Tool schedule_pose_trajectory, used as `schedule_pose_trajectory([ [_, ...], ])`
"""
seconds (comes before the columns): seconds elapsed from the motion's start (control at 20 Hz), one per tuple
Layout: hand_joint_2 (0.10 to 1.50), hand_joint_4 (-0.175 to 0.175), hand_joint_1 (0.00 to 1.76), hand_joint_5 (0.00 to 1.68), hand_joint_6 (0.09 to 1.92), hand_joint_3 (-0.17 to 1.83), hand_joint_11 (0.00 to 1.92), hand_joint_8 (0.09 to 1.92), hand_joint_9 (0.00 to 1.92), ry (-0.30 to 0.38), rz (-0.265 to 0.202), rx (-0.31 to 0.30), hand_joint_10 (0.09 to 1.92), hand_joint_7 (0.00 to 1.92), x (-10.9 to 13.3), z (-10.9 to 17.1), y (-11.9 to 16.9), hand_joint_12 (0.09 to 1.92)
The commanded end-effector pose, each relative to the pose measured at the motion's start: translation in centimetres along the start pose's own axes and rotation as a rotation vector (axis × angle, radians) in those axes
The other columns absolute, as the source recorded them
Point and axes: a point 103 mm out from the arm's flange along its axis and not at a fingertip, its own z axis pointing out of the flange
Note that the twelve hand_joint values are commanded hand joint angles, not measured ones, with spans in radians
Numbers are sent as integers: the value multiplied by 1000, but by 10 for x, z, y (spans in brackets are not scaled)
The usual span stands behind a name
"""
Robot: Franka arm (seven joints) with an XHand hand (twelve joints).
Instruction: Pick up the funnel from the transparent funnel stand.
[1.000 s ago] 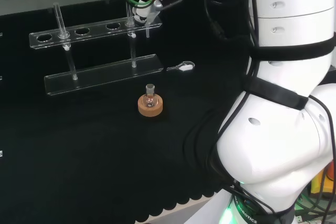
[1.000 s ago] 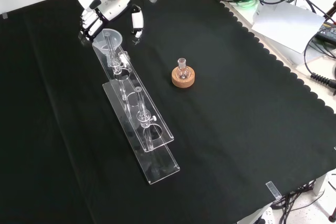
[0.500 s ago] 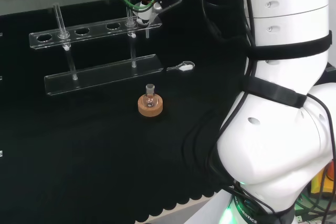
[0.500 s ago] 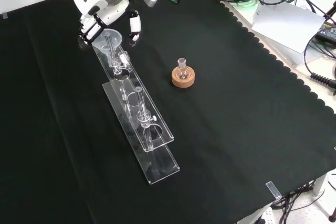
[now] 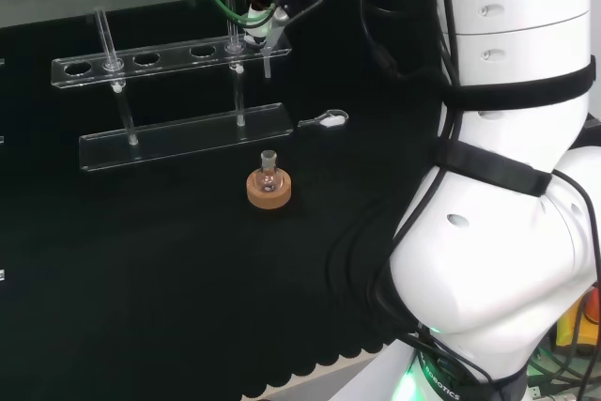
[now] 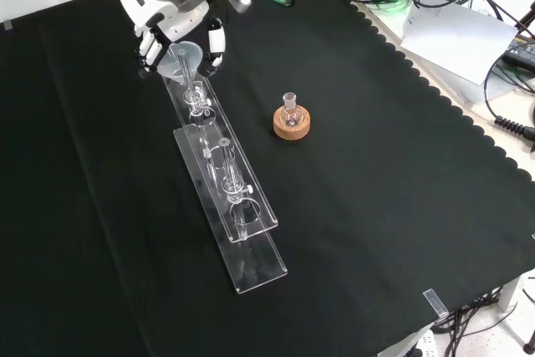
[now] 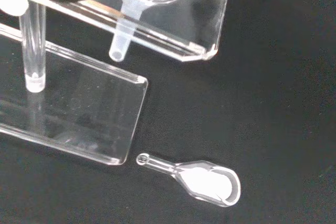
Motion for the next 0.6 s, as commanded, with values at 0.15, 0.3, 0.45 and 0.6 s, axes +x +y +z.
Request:
schedule_pose_trajectory([
  [0.15, 649, -13, 921, 869, 246, 727, 820, 608, 1241, -57, 16, -48, 412, 845, 1, -10, -7, 1165],
  [0.3, 653, -3, 958, 905, 440, 722, 893, 602, 1291, -74, 27, -65, 364, 907, -3, -18, -13, 1103],
  [0.45, 651, -2, 985, 914, 536, 722, 940, 606, 1322, -80, 36, -76, 341, 936, -11, -28, -22, 1064],
  [0.6, 651, -2, 991, 911, 582, 729, 960, 609, 1334, -75, 52, -89, 329, 945, -20, -41, -35, 1045],
])
